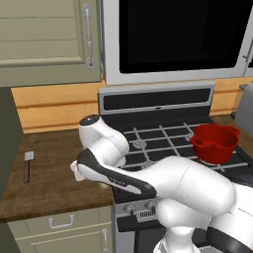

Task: Put the cucumber and tomato in the pot. Retrieve the spatula and lightly stir the vegetables in the pot.

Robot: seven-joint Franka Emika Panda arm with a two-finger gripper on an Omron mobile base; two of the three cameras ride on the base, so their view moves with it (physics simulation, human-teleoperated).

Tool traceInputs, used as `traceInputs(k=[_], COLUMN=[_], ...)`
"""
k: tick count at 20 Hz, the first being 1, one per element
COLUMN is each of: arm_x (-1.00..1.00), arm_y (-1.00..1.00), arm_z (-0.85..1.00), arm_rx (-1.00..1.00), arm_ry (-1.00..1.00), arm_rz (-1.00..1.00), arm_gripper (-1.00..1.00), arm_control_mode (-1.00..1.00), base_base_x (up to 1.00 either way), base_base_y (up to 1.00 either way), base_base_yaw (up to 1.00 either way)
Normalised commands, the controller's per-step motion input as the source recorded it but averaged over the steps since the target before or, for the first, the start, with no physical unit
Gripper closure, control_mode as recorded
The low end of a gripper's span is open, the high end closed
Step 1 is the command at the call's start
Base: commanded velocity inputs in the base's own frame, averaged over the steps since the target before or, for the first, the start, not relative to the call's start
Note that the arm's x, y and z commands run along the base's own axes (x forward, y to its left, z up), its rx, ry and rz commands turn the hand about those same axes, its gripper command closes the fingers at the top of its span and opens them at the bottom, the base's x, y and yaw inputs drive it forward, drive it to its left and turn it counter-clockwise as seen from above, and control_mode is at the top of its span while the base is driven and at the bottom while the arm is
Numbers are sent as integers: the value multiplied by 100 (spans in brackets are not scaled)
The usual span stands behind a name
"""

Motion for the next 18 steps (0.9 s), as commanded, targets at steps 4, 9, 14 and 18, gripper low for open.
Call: traceInputs(k=[4,9,14,18], arm_x=[-47,-21,-8,0], arm_y=[-83,-96,-100,-100], arm_z=[100,79,62,43], arm_rx=[5,7,0,-3], arm_ry=[-8,0,-1,1], arm_rz=[-9,-13,-7,-5], arm_gripper=[100,100,100,100], arm_control_mode=[-100,-100,-100,-100], base_base_x=[0,0,0,0], base_base_y=[0,0,0,0], base_base_yaw=[0,0,0,0])
